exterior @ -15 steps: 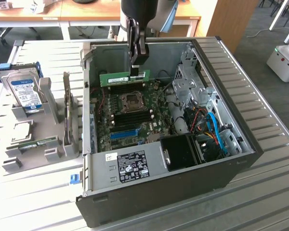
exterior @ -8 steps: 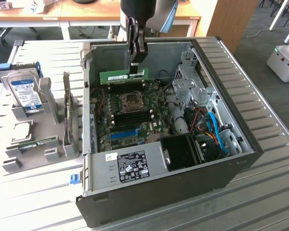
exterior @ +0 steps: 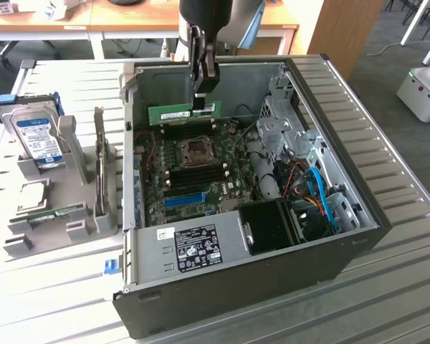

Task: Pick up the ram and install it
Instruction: 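Pick up the ram and move it above insertion slot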

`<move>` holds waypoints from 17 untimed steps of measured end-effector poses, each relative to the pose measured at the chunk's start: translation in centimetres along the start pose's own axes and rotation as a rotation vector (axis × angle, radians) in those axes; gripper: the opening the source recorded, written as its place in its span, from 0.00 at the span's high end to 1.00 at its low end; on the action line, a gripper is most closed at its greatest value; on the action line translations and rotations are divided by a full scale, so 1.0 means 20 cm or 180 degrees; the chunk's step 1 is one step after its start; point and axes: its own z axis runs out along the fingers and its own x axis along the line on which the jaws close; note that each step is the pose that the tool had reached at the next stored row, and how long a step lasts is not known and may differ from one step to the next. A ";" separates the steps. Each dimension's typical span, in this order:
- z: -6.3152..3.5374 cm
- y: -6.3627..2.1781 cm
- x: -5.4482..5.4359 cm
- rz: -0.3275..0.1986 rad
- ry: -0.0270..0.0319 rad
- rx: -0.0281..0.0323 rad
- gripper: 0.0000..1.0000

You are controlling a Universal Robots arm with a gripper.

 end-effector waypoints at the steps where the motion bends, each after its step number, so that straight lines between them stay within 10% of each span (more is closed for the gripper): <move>1: 0.000 -0.010 0.00 0.0000 0.0000 0.0000 0.88; 7: -0.003 -0.083 0.00 0.0000 0.0000 0.0000 0.88; 17: 0.011 -0.086 0.00 0.0000 -0.0001 0.0000 0.88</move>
